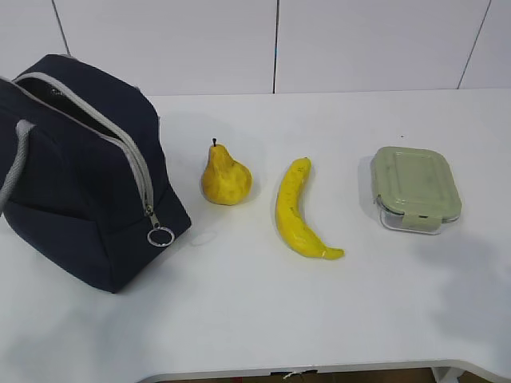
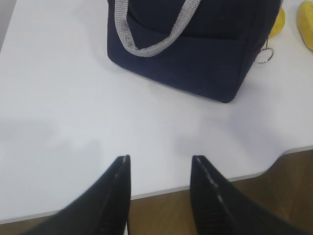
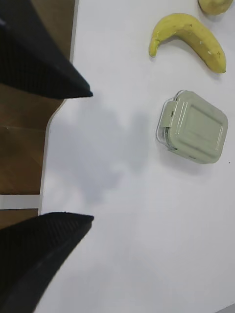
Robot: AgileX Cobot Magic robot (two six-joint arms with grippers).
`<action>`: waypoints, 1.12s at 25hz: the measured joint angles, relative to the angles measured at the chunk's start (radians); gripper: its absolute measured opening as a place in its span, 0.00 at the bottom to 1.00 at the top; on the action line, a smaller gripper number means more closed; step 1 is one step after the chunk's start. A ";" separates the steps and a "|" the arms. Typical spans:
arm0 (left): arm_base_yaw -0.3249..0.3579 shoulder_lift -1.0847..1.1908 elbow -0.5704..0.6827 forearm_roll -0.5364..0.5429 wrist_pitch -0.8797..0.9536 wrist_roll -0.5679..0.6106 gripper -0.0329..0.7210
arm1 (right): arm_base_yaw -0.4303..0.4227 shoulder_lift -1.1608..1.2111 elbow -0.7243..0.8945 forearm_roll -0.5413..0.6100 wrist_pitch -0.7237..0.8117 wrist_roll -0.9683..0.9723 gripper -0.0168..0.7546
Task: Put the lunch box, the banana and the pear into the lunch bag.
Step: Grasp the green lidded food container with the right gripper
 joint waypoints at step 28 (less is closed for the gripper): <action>0.000 0.000 0.000 0.000 0.000 0.000 0.43 | 0.000 0.516 -0.409 0.021 -0.011 0.000 0.78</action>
